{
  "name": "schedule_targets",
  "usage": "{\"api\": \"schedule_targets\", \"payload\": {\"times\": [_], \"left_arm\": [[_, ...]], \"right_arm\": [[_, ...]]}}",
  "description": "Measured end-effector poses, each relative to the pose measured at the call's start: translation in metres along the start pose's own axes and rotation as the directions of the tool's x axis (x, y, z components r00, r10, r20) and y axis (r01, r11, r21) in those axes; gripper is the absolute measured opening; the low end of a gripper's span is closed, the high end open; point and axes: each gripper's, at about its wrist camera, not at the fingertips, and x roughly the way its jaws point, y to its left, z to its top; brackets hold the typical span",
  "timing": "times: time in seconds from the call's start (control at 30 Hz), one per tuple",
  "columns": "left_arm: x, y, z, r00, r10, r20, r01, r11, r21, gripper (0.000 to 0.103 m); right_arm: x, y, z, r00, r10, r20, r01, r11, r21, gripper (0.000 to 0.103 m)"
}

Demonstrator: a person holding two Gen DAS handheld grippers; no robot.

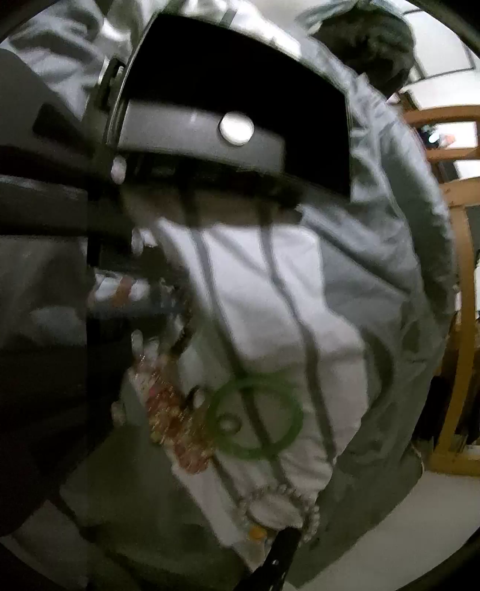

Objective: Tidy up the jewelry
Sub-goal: 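Lift the dark bracelet with the left gripper while the right gripper lifts the white bracelet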

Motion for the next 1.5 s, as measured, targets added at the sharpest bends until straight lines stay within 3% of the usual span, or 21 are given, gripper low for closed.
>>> {"api": "schedule_targets", "payload": {"times": [0.03, 0.1, 0.2, 0.23, 0.27, 0.33, 0.37, 0.4, 0.5, 0.7, 1.23, 1.5], "left_arm": [[0.003, -0.003, 0.008, 0.999, 0.028, 0.023, -0.028, 1.0, 0.006, 0.088], [-0.002, -0.011, 0.013, 0.996, 0.043, 0.076, -0.046, 0.998, 0.04, 0.088], [0.009, -0.021, 0.019, 0.998, 0.047, 0.051, -0.052, 0.995, 0.08, 0.088], [0.014, -0.021, 0.02, 0.999, 0.034, 0.027, -0.036, 0.996, 0.08, 0.084], [0.018, -0.02, 0.018, 1.0, 0.014, 0.0, -0.013, 0.997, 0.076, 0.073], [0.022, -0.016, 0.016, 1.0, -0.011, -0.028, 0.013, 0.998, 0.059, 0.045], [0.02, -0.014, 0.015, 0.998, -0.05, -0.03, 0.051, 0.997, 0.051, 0.036], [0.02, -0.012, 0.014, 0.996, -0.085, -0.041, 0.086, 0.995, 0.04, 0.019], [0.018, -0.013, 0.009, 0.993, -0.108, -0.051, 0.11, 0.993, 0.033, 0.007], [0.003, -0.022, 0.005, 0.989, -0.146, -0.034, 0.148, 0.987, 0.065, 0.004], [-0.043, -0.016, 0.016, 0.98, -0.197, 0.017, 0.197, 0.98, 0.024, 0.004], [-0.078, -0.002, 0.015, 0.978, -0.193, 0.078, 0.192, 0.981, 0.017, 0.004]], "right_arm": [[0.0, 0.0, 0.0, 1.0, 0.0, 0.0, 0.0, 1.0, 0.0, 0.009], [0.0, 0.0, 0.0, 1.0, -0.001, 0.0, 0.001, 1.0, 0.0, 0.009], [0.0, 0.001, -0.001, 1.0, -0.001, -0.002, 0.001, 1.0, -0.002, 0.009], [0.0, 0.001, -0.001, 1.0, -0.002, -0.003, 0.002, 1.0, -0.004, 0.009], [0.0, 0.002, -0.002, 1.0, -0.002, -0.004, 0.002, 1.0, -0.004, 0.009], [0.0, 0.001, -0.002, 1.0, -0.004, -0.006, 0.004, 1.0, -0.004, 0.009], [0.001, 0.001, -0.003, 1.0, -0.004, -0.007, 0.004, 1.0, -0.004, 0.009], [0.001, 0.001, -0.003, 1.0, -0.004, -0.008, 0.004, 1.0, -0.003, 0.009], [0.001, 0.0, -0.002, 1.0, -0.006, -0.009, 0.006, 1.0, -0.002, 0.009], [0.001, 0.0, -0.002, 1.0, -0.004, -0.008, 0.004, 1.0, -0.002, 0.009], [-0.027, 0.001, -0.005, 1.0, 0.015, -0.01, -0.014, 1.0, 0.011, 0.009], [-0.062, 0.007, 0.001, 0.995, 0.098, 0.006, -0.098, 0.995, 0.027, 0.009]]}}
